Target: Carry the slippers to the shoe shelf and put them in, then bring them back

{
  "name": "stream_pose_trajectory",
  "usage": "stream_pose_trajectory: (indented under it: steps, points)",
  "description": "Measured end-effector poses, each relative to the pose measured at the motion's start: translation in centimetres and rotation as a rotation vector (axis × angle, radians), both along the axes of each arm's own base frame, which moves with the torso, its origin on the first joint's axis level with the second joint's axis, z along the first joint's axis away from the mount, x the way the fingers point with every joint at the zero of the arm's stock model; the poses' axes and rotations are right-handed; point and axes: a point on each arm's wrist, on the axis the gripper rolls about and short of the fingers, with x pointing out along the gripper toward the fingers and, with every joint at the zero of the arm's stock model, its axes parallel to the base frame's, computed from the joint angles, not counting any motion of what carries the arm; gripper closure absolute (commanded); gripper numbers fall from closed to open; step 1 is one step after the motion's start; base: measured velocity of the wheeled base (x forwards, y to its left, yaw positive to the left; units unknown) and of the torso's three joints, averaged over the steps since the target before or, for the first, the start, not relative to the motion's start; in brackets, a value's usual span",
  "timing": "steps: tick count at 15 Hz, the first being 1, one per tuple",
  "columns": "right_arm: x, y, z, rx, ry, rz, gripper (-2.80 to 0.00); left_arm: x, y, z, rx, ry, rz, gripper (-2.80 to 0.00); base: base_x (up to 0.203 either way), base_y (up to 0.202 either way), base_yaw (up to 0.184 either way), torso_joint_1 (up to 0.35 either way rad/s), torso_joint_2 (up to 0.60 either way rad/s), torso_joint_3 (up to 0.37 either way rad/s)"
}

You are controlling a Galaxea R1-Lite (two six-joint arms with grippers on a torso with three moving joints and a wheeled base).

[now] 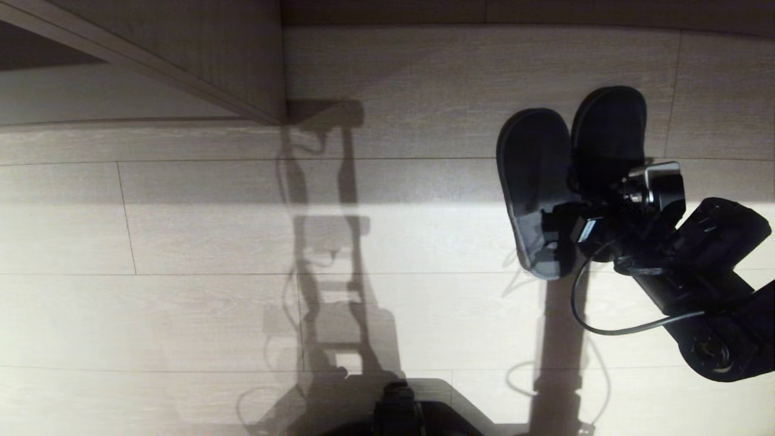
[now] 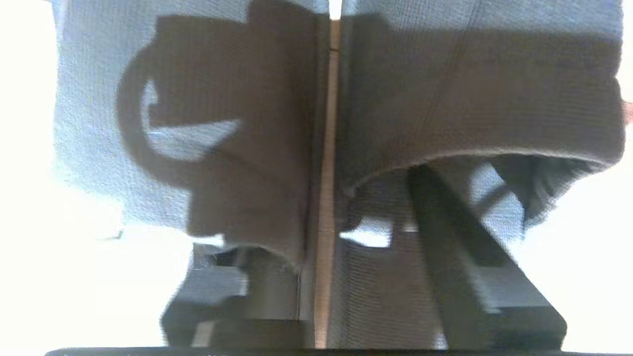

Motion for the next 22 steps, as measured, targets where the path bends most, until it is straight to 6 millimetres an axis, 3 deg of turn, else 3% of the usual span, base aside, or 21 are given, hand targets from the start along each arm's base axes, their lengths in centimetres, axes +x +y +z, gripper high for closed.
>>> stream_pose_trajectory:
  steps: [7,17,18,19,22]
  points:
    - [-1.7,0.2,0.7,-0.005,0.0,0.0,-2.8,0.0,0.0,0.0,0.0,0.0,0.0,0.0,0.0,0.0,0.0,0.0,0.0,0.0]
    - [-9.1,0.2,-0.5,-0.067,0.097,0.018,-2.8,0.0,0.0,0.0,0.0,0.0,0.0,0.0,0.0,0.0,0.0,0.0,0.0,0.0]
    - [-10.1,0.1,0.0,-0.065,0.079,0.016,-1.78,0.0,0.0,0.0,0.0,0.0,0.0,0.0,0.0,0.0,0.0,0.0,0.0,0.0]
    - [-11.1,0.0,0.7,-0.062,0.05,0.011,0.0,0.0,0.0,0.0,0.0,0.0,-0.001,0.0,0.0,0.0,0.0,0.0,0.0,0.0]
    - [-14.3,-0.4,2.5,-0.053,0.012,-0.001,0.0,0.0,0.0,0.0,0.001,0.0,0.0,0.0,0.0,0.0,0.0,0.0,0.0,0.0]
